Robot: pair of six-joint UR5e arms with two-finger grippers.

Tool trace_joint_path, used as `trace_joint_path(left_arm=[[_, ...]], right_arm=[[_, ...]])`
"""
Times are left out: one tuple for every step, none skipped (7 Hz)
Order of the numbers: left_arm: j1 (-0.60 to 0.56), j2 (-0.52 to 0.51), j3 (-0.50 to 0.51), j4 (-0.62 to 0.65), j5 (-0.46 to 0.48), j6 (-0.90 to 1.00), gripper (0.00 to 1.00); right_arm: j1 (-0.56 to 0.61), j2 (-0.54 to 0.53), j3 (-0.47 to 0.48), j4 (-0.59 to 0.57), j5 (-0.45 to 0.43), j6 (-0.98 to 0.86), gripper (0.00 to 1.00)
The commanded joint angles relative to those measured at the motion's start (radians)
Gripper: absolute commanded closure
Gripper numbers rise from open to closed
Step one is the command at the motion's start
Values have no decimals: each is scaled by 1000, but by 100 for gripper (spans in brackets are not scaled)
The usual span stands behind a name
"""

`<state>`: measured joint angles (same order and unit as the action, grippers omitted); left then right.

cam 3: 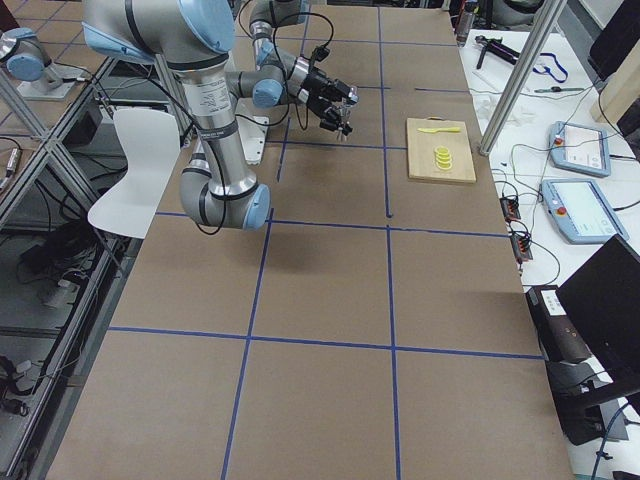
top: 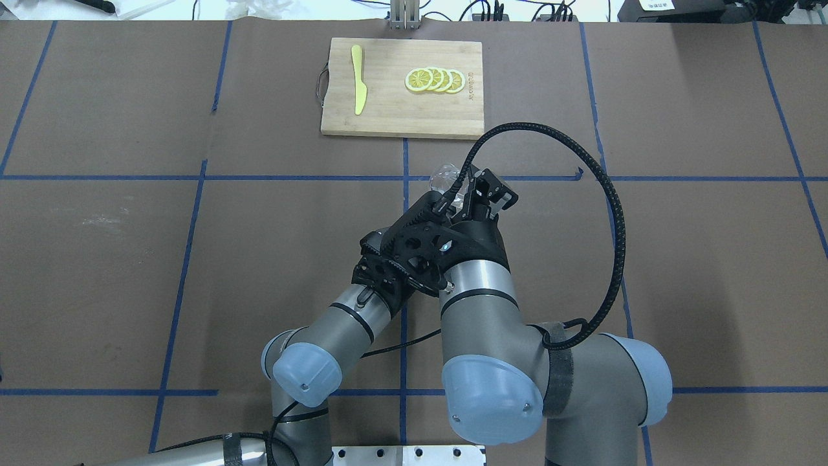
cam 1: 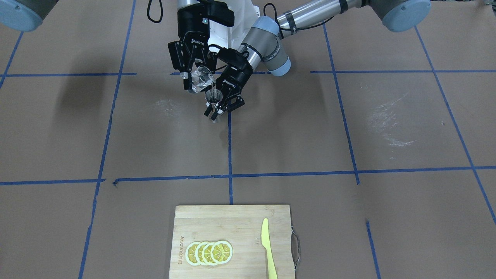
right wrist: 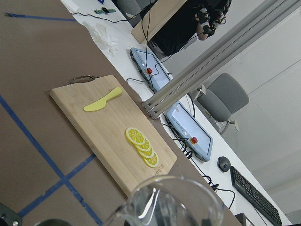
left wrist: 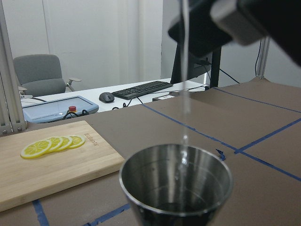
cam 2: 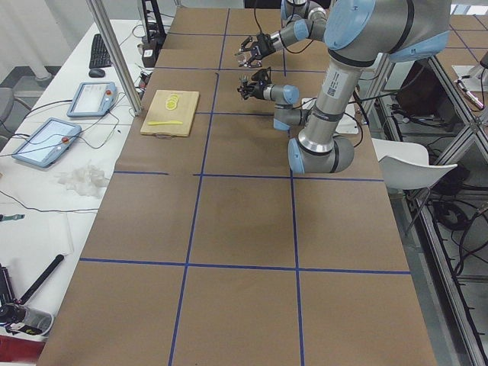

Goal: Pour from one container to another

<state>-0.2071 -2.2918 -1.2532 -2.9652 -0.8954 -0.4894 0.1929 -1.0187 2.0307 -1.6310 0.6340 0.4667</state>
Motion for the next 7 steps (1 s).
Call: trace_joint_path(left_arm=[[0,0,-2,0,1,0,100],[0,0,-2,0,1,0,100],[0,0,-2,0,1,0,100],[0,0,-5,0,1,2,100],[-2,2,-12,0,4,3,100],[-5,12,-43,0,7,8,100],[-17,41,-82,2,7,21,100]], right_arm=[[2,0,11,10,3,13,100],[3,-1,13,52,3,44,100],[5,-7,13,95,6,64,100],[10,-11,17,123,10,73,100],[13,-18,20,161,18,122,100],[13,-43,25,202,21,235,100],[14,-96,55,282,22,300,100]])
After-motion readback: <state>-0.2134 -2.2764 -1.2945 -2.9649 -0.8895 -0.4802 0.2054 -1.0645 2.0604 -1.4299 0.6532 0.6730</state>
